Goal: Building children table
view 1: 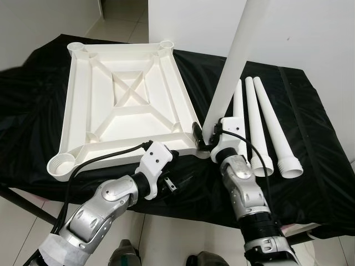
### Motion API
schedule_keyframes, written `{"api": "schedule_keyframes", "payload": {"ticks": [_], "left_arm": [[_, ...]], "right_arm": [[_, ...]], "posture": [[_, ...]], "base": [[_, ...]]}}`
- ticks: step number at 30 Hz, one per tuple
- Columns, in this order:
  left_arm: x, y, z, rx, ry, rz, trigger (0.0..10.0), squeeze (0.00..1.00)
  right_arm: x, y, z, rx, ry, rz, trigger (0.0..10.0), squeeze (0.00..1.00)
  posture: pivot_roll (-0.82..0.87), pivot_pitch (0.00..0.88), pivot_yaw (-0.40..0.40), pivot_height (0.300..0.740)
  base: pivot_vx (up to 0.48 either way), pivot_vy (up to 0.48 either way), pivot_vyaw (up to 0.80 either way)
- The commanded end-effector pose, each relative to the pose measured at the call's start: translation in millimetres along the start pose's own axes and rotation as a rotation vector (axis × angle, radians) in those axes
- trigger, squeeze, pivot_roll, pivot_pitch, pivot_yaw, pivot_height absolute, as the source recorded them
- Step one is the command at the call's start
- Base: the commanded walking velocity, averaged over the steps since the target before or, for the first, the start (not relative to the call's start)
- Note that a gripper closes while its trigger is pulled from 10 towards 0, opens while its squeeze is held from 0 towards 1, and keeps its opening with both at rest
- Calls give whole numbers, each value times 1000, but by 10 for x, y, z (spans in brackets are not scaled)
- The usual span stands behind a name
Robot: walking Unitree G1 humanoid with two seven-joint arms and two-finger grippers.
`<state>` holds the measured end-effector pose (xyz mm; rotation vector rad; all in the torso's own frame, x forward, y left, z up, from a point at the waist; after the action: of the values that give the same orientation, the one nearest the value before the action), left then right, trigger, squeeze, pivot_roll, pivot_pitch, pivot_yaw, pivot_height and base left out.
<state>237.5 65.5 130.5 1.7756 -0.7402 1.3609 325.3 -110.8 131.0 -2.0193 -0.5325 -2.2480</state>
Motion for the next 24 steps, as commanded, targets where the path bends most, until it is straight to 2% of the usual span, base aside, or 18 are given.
{"api": "schedule_keyframes", "payload": {"ticks": [1, 2, 3, 4, 5, 6, 11, 18, 19, 20, 21, 24], "left_arm": [[3, 75, 3, -102, -24, 3, 10000, 0], [5, 73, 2, -102, -24, 3, 10000, 0], [5, 70, 0, -101, -24, 3, 10000, 0], [4, 68, -1, -100, -25, 3, 10000, 0], [6, 65, -2, -99, -25, 3, 10000, 0], [6, 65, -2, -99, -25, 3, 10000, 0], [4, 69, -10, -99, -26, 4, 10000, 0], [3, 70, -13, -97, -27, 5, 10000, 0], [6, 71, -15, -97, -26, 5, 10000, 0], [6, 71, -15, -97, -26, 5, 10000, 0], [5, 75, -19, -95, -26, 5, 10000, 0], [7, 75, -27, -91, -25, 4, 10000, 0]], "right_arm": [[16, 9, 17, 18, 5, 13, 10000, 1000], [29, 16, 23, 56, 15, 7, 10000, 1000], [25, 16, 30, 140, 23, -18, 10000, 835], [20, 17, 31, 197, 26, -35, 10000, 0], [4, 15, 30, 258, 24, -55, 10000, 0], [4, 15, 30, 258, 24, -55, 10000, 0], [-45, 24, 45, 420, 28, -138, 10000, 0], [-70, 45, 92, 465, 20, -164, 10000, 0], [-80, 51, 102, 476, 18, -166, 4588, 0], [-80, 51, 102, 476, 18, -166, 4588, 0], [-101, 59, 104, 492, 16, -167, 0, 0], [-127, 70, 99, 510, 16, -163, 0, 0]], "posture": [[56, 34, -47, 740], [57, 35, -47, 740], [59, 34, -46, 740], [59, 34, -46, 740], [62, 32, -47, 740], [62, 32, -47, 740], [66, 30, -46, 740], [69, 30, -46, 740], [76, 30, -48, 740], [76, 30, -48, 740], [81, 29, -50, 740], [83, 31, -51, 740]], "base": [[0, 0, 0], [0, 0, 0], [0, 0, 0], [0, 0, 0], [0, 0, 0], [0, 0, 0], [0, 0, 0], [0, 0, 0], [0, 0, 0], [0, 0, 0], [0, 0, 0], [0, 0, 0]]}}
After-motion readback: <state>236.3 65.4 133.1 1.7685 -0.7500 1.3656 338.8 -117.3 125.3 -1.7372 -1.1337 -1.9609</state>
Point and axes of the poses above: a point about 5 cm out from each wrist's last joint towards the gripper, its own z axis pointing out of the wrist towards the gripper, its own x axis along the axis of the wrist's last joint, y = z × x, the point moved 1 cm from there along z, pointing out of the wrist towards the gripper, and after that the axes turned 14 degrees about -z, right-handed, at the moved point
